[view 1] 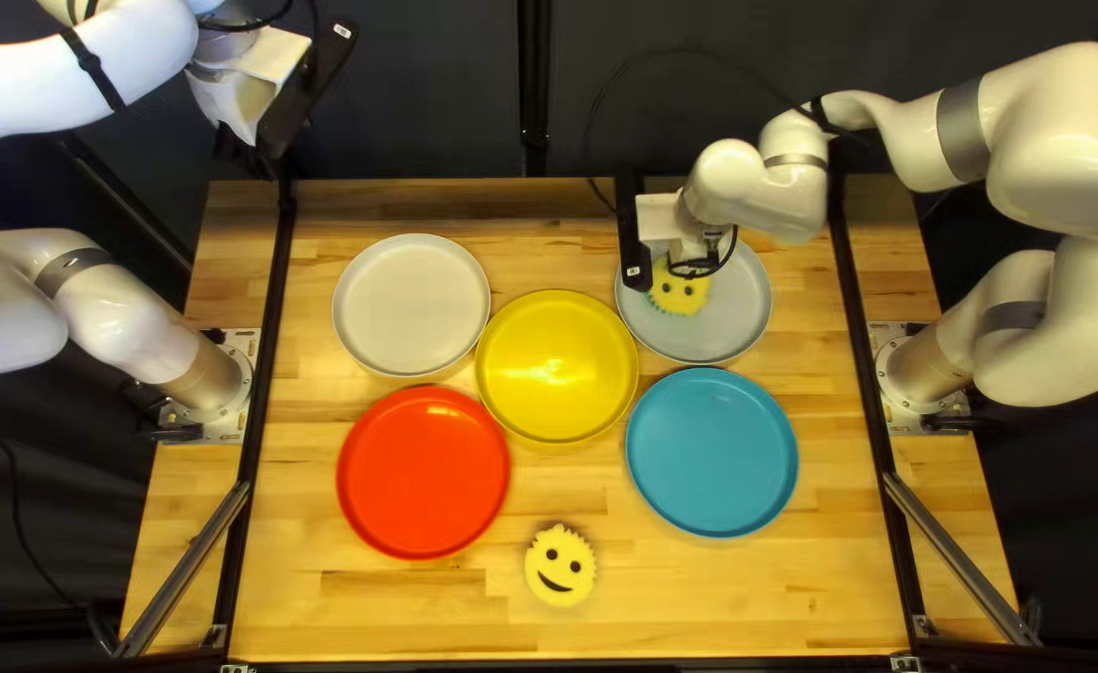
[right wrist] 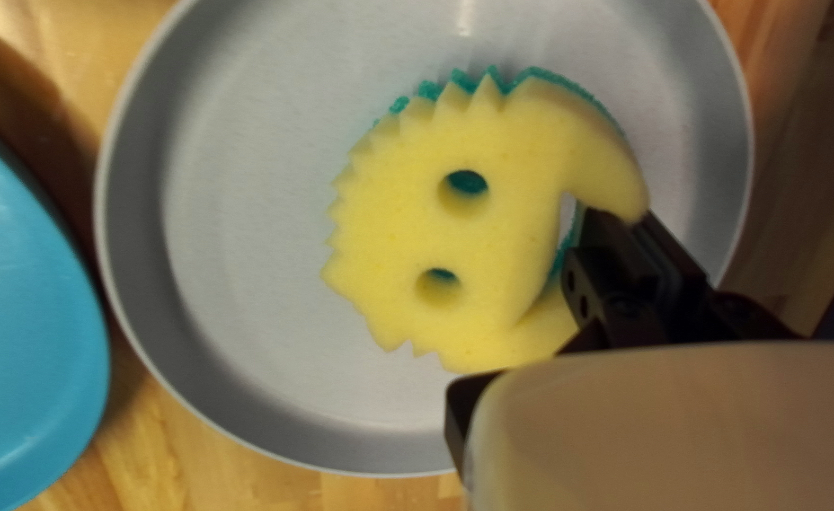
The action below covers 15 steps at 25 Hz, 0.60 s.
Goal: Pick up sponge and scrub the plate
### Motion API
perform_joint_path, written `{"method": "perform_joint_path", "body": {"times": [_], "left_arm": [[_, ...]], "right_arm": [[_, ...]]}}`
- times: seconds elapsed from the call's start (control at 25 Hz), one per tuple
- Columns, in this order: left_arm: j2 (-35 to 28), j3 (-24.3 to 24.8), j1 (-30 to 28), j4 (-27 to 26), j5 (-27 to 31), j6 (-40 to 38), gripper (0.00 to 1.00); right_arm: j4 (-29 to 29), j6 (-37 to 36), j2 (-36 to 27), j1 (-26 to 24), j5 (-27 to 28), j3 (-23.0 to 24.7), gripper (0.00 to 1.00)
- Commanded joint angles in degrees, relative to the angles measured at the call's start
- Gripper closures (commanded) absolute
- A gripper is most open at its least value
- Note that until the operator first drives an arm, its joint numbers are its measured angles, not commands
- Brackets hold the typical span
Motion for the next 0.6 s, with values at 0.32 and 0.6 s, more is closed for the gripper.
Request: {"method": "perform_joint_path", "body": {"times": [0.32, 0.6], "left_arm": [[0.0, 0.0, 0.0, 0.0, 0.0, 0.0, 0.0], [0.0, 0.0, 0.0, 0.0, 0.0, 0.0, 0.0]], "right_arm": [[1.7, -6.2, 3.5, -5.9, -0.4, -4.0, 1.0], [3.0, -9.0, 5.5, -9.3, 0.4, -7.1, 1.0]]}}
